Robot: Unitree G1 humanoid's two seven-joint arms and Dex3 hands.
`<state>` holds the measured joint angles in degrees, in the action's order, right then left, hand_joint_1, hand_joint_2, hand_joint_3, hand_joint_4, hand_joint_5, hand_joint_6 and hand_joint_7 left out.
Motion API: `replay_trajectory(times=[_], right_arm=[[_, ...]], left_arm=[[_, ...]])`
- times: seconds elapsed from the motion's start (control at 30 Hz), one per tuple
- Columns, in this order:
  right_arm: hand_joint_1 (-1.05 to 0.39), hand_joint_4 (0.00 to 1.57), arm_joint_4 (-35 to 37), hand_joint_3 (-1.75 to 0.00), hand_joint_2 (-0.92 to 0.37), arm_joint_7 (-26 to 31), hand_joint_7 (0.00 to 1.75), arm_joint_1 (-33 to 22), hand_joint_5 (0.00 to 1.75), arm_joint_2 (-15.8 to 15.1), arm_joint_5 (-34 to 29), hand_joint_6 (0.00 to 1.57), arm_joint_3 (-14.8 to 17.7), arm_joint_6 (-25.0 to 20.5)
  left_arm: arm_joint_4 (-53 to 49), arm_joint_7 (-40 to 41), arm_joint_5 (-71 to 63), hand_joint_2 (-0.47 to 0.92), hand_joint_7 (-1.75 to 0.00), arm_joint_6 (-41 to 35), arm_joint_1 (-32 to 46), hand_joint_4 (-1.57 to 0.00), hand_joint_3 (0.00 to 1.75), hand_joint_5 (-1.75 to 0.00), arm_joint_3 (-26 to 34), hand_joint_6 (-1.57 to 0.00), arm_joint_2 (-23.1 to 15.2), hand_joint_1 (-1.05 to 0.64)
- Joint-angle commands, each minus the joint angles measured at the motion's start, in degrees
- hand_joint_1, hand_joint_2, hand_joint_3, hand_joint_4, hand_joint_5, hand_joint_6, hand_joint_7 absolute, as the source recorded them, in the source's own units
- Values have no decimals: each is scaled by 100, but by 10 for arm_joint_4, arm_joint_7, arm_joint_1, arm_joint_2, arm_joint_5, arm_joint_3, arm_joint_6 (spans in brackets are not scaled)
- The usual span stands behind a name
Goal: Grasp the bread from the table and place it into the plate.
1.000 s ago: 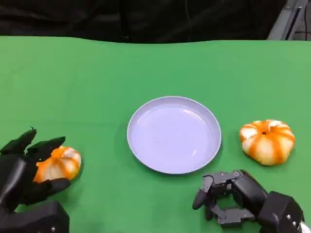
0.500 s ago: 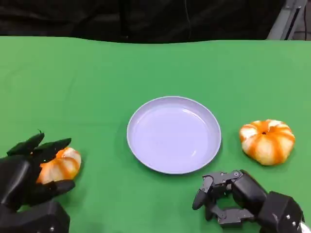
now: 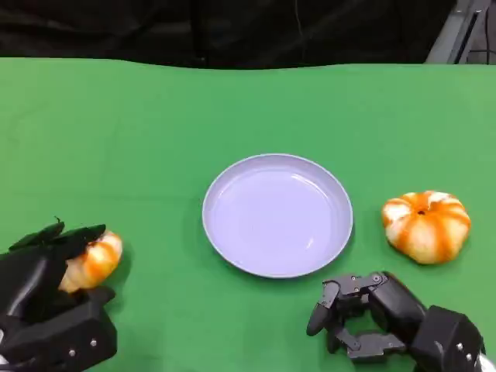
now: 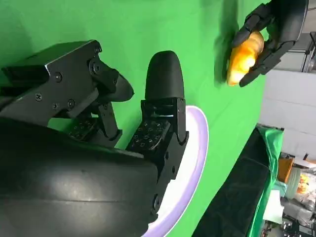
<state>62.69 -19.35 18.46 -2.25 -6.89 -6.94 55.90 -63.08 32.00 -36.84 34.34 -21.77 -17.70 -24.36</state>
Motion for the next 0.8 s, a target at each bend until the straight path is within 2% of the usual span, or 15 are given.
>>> replay_trajectory(times=[0.03, 0.33, 0.4, 0.47, 0.5, 0.6, 0.8], right_arm=[[21, 97, -1, -98, -64, 0, 92, 1, 133, -6, 7, 100, 6, 1], [21, 97, 0, -97, -63, 2, 93, 2, 133, -6, 5, 101, 5, 5], [21, 97, 1, -98, -63, 0, 93, 2, 133, -5, 7, 101, 6, 5], [21, 97, 1, -98, -63, 0, 93, 2, 132, -5, 7, 101, 6, 4], [21, 97, 1, -98, -63, 1, 93, 2, 132, -5, 7, 101, 6, 3], [21, 97, 1, -98, -63, 0, 94, 2, 132, -5, 7, 101, 6, 3], [20, 98, 1, -98, -62, 6, 94, 3, 132, -6, 2, 100, 4, 3]], left_arm=[[-23, 4, 3, 92, 0, -7, -11, -37, 23, -1, -5, -52, -6, -82], [-44, -15, 7, 92, 0, -22, -23, -38, 23, -1, -13, -49, -5, -79], [-46, -17, 7, 92, 0, -23, -24, -40, 17, -1, -15, -48, -5, -66], [-47, -21, 10, 92, 0, -22, -24, -40, 15, -1, -15, -48, -5, -62], [-46, -27, 14, 92, 0, -20, -23, -41, 10, -1, -13, -48, -4, -42], [-44, -40, 24, 91, 0, -17, -21, -40, 4, 0, -10, -47, -3, -17], [-44, -47, 31, 92, 0, -12, -21, -41, 4, 0, -13, -46, -6, -7]])
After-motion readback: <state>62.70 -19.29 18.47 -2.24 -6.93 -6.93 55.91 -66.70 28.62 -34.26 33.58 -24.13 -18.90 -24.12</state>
